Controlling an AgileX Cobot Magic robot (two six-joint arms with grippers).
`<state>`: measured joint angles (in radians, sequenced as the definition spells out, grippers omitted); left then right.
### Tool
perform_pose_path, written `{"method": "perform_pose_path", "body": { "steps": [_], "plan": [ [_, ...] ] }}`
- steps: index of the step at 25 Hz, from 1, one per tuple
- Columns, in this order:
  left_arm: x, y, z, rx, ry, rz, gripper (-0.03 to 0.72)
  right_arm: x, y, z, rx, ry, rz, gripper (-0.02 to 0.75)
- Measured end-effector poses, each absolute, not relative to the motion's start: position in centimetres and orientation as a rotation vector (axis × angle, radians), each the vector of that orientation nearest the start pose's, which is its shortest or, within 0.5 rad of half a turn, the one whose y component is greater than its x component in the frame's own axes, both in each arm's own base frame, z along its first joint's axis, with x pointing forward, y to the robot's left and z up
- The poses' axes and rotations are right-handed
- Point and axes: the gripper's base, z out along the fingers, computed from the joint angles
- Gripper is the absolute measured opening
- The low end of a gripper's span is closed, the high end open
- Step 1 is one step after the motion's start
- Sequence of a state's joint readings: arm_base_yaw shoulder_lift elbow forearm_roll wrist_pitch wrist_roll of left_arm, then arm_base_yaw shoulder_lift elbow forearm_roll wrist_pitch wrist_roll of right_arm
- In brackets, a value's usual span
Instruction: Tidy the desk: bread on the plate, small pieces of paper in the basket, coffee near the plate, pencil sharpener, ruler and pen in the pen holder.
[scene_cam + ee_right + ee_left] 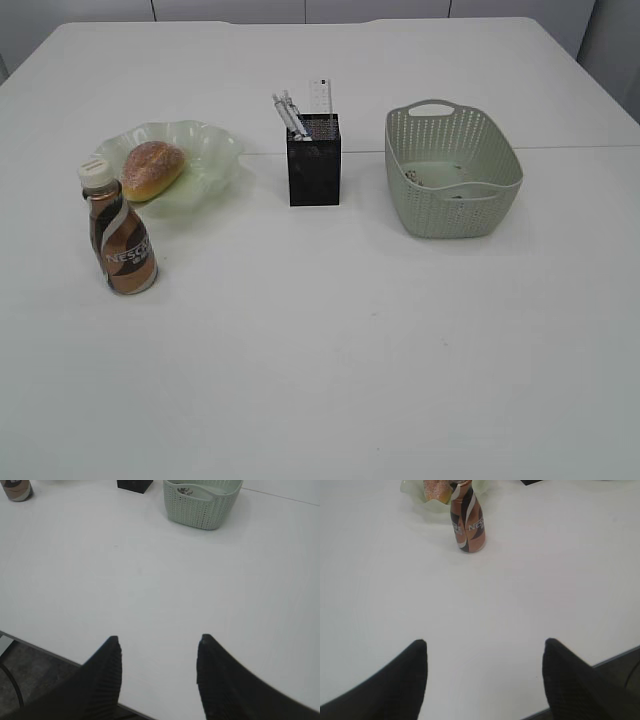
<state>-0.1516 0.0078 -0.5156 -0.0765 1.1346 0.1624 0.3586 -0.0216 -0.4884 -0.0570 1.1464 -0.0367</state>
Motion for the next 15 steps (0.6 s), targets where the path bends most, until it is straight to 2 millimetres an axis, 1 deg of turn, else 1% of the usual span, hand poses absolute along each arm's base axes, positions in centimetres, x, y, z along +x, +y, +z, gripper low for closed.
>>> {"method": "perform_pose_path", "body": {
  "steps": [6, 12, 15],
  "plan": [
    [-0.96, -0.5, 27.61, 0.325, 2.082, -0.079, 0.491, -0.85, -0.82, 26.72, -0.389, 2.084, 0.108, 0.393],
    [-0.92, -0.57, 27.61, 0.245, 2.092, -0.033, 0.486, -0.99, -0.65, 26.71, -0.2, 2.111, 0.001, 0.393],
    [-0.91, -0.59, 27.61, 0.227, 2.094, -0.023, 0.486, -1.01, -0.63, 26.71, -0.162, 2.114, -0.022, 0.393]
  ]
}}
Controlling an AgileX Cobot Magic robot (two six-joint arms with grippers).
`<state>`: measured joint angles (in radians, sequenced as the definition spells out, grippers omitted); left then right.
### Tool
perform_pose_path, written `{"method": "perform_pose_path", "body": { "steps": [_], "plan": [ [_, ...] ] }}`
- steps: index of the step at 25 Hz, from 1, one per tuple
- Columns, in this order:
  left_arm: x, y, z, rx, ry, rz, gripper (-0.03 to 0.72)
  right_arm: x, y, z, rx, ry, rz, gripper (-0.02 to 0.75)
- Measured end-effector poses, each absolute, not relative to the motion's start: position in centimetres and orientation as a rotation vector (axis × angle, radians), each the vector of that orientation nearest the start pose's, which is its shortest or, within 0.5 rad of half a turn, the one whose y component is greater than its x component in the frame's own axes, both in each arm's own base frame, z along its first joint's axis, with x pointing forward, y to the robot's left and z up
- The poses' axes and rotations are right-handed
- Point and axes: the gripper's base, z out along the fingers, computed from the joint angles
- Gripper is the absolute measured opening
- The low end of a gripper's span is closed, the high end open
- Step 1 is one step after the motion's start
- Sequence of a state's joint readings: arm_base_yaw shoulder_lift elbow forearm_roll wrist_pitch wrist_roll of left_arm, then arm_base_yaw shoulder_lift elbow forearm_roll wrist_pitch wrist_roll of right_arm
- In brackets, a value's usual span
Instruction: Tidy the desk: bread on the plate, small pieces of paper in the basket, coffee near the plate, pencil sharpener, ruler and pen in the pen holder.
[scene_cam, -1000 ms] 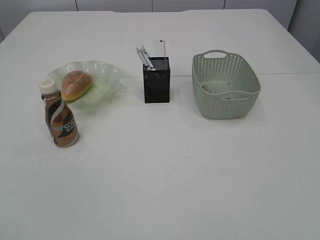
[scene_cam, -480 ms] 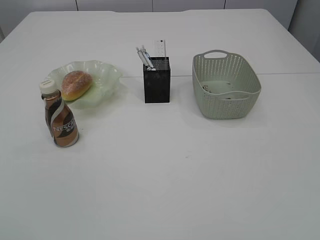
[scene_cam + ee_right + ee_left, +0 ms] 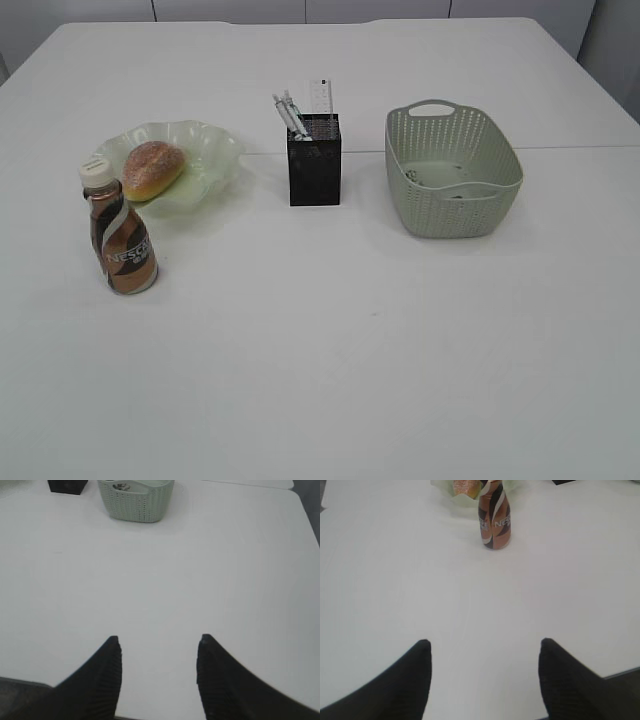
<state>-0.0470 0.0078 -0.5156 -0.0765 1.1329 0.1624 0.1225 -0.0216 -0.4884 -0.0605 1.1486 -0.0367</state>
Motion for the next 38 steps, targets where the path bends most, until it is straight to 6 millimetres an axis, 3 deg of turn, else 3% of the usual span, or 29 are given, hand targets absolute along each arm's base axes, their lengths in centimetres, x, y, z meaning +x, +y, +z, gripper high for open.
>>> {"method": "perform_pose_path", "body": {
  "steps": [38],
  "plan": [
    [-0.94, -0.99, 27.66, 0.175, 2.094, -0.112, 0.425, -1.01, -0.63, 26.71, -0.16, 2.115, -0.023, 0.393]
  ]
}}
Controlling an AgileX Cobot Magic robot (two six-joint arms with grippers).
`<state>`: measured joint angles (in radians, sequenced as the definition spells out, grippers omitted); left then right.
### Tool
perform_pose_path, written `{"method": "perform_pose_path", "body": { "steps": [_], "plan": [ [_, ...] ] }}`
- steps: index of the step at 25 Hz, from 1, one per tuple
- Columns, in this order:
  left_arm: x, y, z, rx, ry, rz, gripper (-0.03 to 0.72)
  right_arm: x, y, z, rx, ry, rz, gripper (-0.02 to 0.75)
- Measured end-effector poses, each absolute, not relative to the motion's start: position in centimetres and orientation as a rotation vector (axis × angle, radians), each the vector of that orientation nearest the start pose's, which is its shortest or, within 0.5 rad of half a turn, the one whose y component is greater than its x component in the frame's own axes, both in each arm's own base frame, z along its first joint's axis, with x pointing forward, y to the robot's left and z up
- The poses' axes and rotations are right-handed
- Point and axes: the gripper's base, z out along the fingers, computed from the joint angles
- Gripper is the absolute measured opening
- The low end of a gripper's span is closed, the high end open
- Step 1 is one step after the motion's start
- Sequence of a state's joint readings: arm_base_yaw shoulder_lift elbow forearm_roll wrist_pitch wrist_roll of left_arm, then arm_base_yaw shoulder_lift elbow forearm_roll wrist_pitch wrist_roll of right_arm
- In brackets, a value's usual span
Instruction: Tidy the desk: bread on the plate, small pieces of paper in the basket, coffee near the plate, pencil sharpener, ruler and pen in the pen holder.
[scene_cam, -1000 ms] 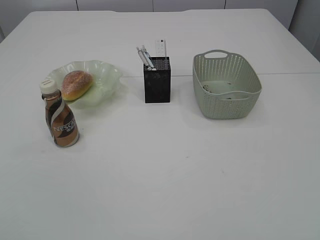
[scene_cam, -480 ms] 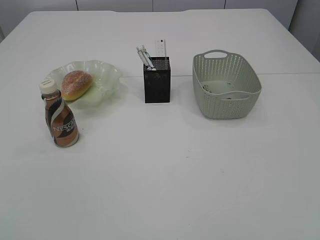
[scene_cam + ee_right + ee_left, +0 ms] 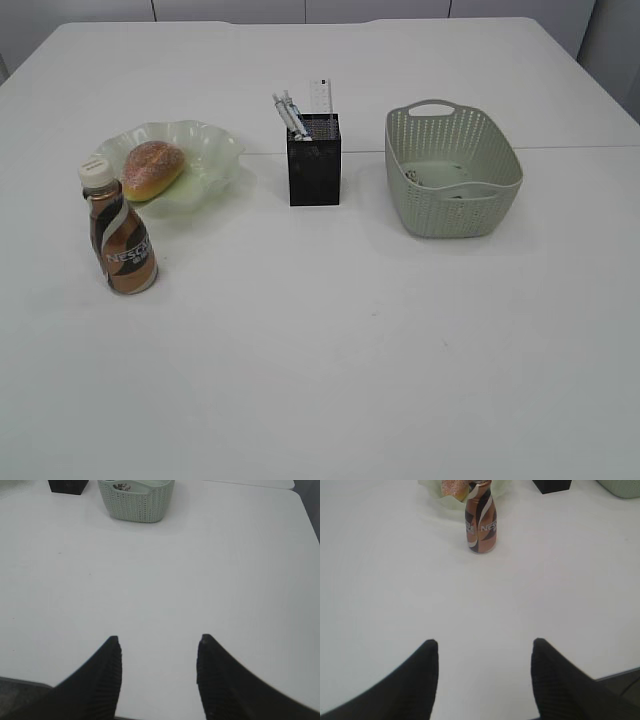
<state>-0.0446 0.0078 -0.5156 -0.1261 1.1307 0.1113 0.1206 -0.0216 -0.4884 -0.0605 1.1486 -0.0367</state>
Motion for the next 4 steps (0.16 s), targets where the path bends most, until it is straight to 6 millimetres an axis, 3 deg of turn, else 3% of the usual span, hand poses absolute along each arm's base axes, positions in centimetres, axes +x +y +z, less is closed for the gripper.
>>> {"method": "perform_pose_path", "body": {
  "steps": [4],
  "plan": [
    [-0.93, -0.99, 27.67, 0.173, 2.093, -0.113, 0.424, -1.01, -0.63, 26.71, -0.16, 2.115, -0.023, 0.393]
  ]
}}
